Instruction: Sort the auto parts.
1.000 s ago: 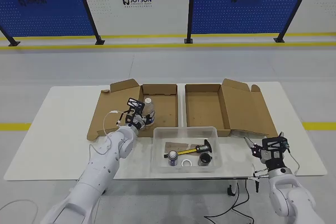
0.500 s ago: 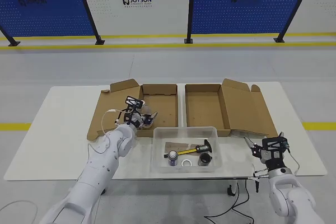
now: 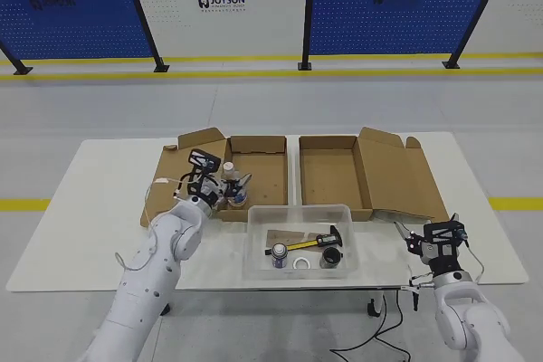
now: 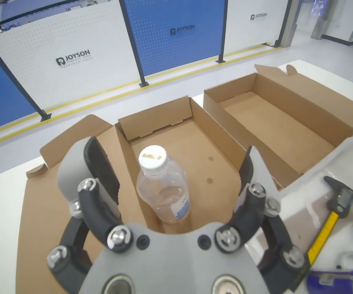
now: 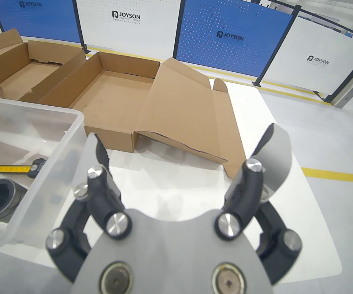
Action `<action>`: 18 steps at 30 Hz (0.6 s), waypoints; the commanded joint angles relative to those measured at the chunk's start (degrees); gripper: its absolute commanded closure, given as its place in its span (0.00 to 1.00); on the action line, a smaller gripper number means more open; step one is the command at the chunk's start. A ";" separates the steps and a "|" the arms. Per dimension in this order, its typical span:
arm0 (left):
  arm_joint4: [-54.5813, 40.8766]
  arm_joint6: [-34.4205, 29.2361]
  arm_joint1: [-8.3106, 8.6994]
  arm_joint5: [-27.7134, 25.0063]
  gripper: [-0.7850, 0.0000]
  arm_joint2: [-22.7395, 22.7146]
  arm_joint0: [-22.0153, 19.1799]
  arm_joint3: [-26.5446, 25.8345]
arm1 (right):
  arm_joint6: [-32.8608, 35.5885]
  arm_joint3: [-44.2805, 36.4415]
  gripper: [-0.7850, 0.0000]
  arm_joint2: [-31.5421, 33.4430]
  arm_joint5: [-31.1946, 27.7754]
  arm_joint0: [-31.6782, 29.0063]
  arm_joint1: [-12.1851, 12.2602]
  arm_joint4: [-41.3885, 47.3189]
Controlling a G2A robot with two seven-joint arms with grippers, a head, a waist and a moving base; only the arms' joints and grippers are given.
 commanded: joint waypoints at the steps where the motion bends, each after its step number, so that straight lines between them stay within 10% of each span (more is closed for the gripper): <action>1: 0.18 -1.93 0.45 -0.90 0.00 -1.19 3.27 -5.81 | 0.00 0.00 0.00 0.00 0.00 0.00 0.00 0.00; 10: -1.26 -11.24 1.93 -12.81 0.00 -2.06 13.84 -22.47 | 0.00 0.00 0.00 0.00 0.00 0.00 0.00 0.00; 18: -7.72 -17.89 2.00 -15.90 0.00 0.91 17.04 -24.13 | 0.00 0.00 0.00 0.00 0.00 0.00 0.00 0.00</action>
